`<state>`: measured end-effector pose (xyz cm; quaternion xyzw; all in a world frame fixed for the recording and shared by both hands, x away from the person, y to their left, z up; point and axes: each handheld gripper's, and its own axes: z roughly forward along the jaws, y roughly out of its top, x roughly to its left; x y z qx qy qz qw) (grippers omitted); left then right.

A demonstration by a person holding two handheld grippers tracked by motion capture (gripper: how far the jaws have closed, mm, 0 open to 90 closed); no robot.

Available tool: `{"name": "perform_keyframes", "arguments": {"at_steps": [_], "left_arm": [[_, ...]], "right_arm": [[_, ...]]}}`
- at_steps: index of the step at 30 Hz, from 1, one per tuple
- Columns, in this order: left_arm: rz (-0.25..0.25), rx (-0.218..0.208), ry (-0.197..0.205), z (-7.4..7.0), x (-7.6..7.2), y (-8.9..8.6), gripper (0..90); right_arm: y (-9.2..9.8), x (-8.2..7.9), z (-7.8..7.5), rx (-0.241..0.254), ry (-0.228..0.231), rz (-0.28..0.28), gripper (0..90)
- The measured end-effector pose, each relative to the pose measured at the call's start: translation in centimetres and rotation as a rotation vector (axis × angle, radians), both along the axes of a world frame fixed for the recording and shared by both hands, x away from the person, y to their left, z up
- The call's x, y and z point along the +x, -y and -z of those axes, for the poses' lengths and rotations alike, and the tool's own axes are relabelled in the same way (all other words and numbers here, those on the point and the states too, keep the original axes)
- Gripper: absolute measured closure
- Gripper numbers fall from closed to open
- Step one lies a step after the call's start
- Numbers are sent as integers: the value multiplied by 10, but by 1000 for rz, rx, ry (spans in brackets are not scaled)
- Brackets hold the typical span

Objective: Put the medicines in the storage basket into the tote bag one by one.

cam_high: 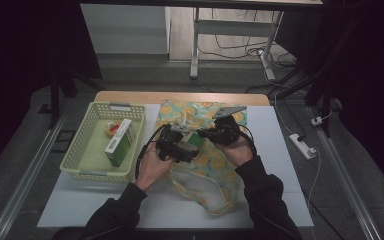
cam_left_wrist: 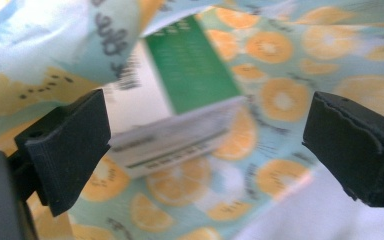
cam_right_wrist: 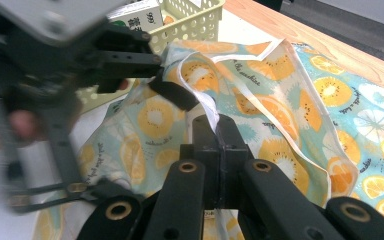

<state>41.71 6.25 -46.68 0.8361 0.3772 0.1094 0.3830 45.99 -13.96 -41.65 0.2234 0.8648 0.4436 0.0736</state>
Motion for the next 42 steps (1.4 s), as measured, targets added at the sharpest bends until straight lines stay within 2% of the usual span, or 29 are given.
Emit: {"name": "perform_keyframes", "arguments": {"at_steps": [9, 14, 25, 29, 34, 42], "left_arm": [[57, -22, -1, -9, -25, -4, 43], [82, -62, -4, -12, -37, -9, 34], [96, -85, -12, -16, -56, -24, 13], [85, -95, -9, -15, -61, -34, 0], [65, -116, -24, -13, -66, -47, 0], [32, -139, -15, -15, -72, -72, 0]], "right_arm": [[0, -1, 0, 0, 2, -1, 896], [0, 0, 0, -1, 3, 0, 895], [0, -1, -1, -4, 5, -2, 895], [0, -1, -1, -9, 12, -8, 895], [0, -2, -2, -12, 16, -14, 895], [1, -3, -2, -8, 18, -13, 895]]}}
